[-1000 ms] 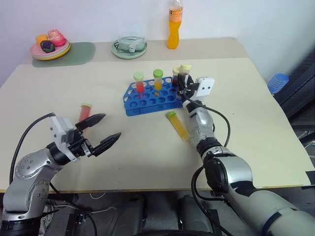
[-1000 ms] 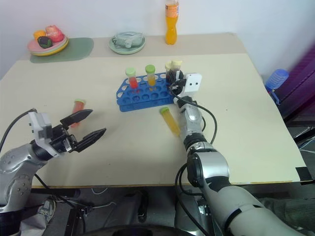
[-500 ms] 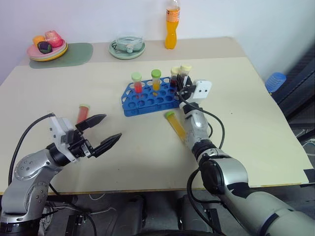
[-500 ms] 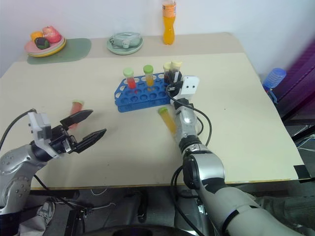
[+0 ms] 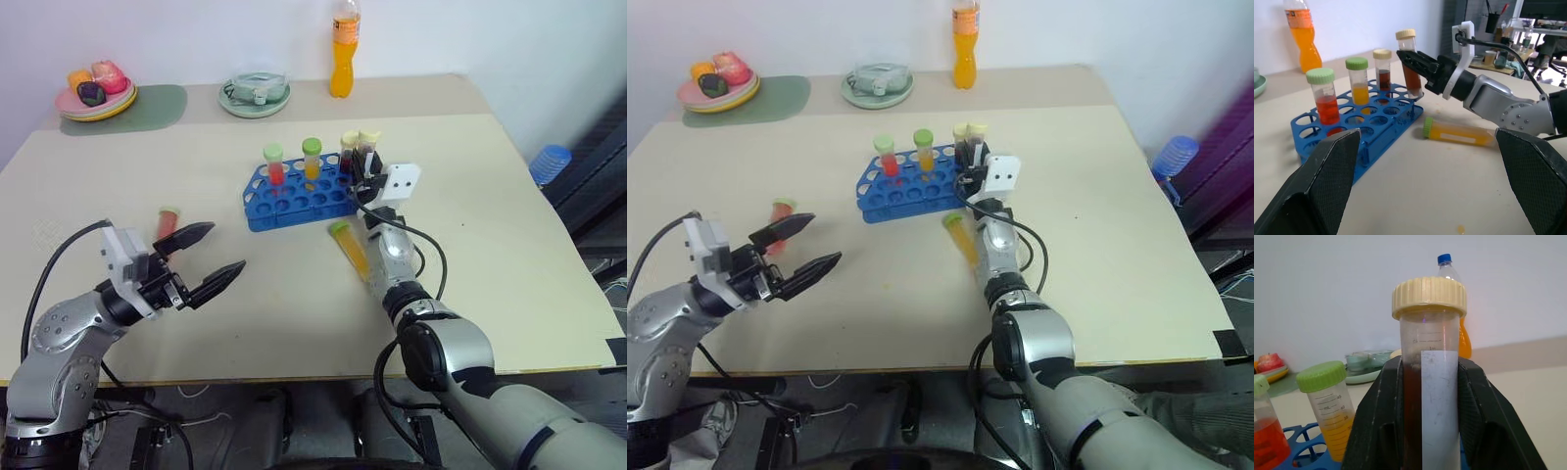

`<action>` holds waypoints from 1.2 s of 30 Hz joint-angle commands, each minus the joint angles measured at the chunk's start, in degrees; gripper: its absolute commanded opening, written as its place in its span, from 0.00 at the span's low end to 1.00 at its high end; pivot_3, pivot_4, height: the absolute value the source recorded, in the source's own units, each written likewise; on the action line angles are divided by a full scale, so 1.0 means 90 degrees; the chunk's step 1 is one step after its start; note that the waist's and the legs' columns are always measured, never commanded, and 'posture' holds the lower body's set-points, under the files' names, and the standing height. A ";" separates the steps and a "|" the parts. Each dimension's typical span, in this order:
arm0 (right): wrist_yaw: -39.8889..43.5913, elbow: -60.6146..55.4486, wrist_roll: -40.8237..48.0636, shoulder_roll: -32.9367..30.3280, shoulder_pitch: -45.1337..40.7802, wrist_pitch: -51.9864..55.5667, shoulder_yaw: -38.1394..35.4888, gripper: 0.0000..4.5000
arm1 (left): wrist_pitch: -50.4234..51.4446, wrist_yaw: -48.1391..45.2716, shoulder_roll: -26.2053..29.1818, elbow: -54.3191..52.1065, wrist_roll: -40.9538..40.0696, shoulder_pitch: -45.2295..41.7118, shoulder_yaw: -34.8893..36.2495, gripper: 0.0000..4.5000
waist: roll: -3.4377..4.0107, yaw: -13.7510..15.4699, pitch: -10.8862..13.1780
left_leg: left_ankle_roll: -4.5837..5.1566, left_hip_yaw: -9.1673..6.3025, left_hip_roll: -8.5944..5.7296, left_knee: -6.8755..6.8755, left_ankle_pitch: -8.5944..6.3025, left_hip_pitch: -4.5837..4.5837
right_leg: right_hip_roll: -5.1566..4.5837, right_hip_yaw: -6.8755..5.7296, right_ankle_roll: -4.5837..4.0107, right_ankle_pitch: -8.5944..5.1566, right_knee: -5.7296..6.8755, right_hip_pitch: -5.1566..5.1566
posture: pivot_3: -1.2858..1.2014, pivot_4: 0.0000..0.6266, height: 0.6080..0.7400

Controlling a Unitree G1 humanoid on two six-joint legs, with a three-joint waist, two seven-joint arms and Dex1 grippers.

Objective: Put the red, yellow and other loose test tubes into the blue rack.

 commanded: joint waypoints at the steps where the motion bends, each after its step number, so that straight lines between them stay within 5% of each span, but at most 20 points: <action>1: 0.0667 -0.1399 0.0400 -0.0284 0.0009 0.0321 0.0091 0.18 | -0.0149 -0.0010 -0.0060 -0.0018 0.0019 0.0004 0.0020 1.00 | 0.0002 0.0014 0.0002 | 0.0000 0.0001 0.0000 0.0000 0.0000 0.0000 | 0.0000 0.0000 0.0000 0.0000 0.0000 0.0000 | 0.52 0.24 1.00; 7: 0.1285 -0.4672 0.1010 -0.1188 0.0709 0.3205 0.0477 0.18 | -0.0267 -0.0012 -0.0273 0.0108 0.0129 -0.0062 -0.0177 1.00 | 0.0008 0.0090 0.0005 | 0.0002 0.0001 0.0001 -0.0006 -0.0001 -0.0004 | -0.0002 0.0002 0.0001 0.0000 0.0000 -0.0008 | 0.52 0.24 1.00; 12: 0.1401 -0.6996 0.1097 -0.2768 0.1450 0.6998 0.0832 0.18 | -0.0331 -0.0038 -0.0341 0.0228 0.0215 -0.0186 -0.0286 1.00 | 0.0006 0.0182 0.0004 | 0.0005 0.0001 -0.0003 -0.0006 -0.0003 -0.0010 | -0.0007 0.0002 0.0000 -0.0001 -0.0005 -0.0011 | 0.52 0.24 1.00; 19: 0.2891 -0.7321 0.1618 -0.4943 0.1634 1.0842 0.1622 0.18 | -0.0447 -0.0249 -0.0260 0.0415 0.0285 -0.0317 -0.0318 1.00 | 0.0001 0.0270 0.0007 | 0.0022 0.0012 -0.0003 -0.0005 -0.0013 -0.0021 | -0.0011 0.0000 0.0000 -0.0001 -0.0032 -0.0009 | 0.52 0.24 1.00; 24: 0.3378 -0.7087 0.1450 -0.5348 0.1441 1.1822 0.2450 0.18 | -0.0499 -0.0387 -0.0242 0.0476 0.0339 -0.0319 -0.0366 1.00 | -0.0001 0.0270 0.0008 | 0.0029 0.0016 -0.0003 -0.0003 -0.0017 -0.0026 | -0.0013 0.0000 0.0000 -0.0001 -0.0046 -0.0007 | 0.52 0.24 1.00; 32: 0.4196 -0.6295 0.0705 -0.5575 0.1110 1.1326 0.3652 0.18 | -0.0543 -0.0474 -0.0235 0.0487 0.0385 -0.0324 -0.0351 1.00 | -0.0013 0.0286 0.0010 | 0.0035 0.0014 -0.0009 0.0007 -0.0021 -0.0034 | -0.0015 -0.0004 0.0003 0.0000 -0.0055 -0.0003 | 0.52 0.24 1.00; 36: 0.4540 -0.6124 0.0469 -0.5579 0.0821 1.1278 0.3965 0.52 | -0.0554 -0.0471 -0.0248 0.0381 0.0388 -0.0173 -0.0306 1.00 | -0.0023 0.0264 0.0006 | 0.0034 0.0013 -0.0008 0.0011 -0.0021 -0.0029 | -0.0014 -0.0005 0.0010 0.0004 -0.0055 0.0003 | 0.52 0.24 1.00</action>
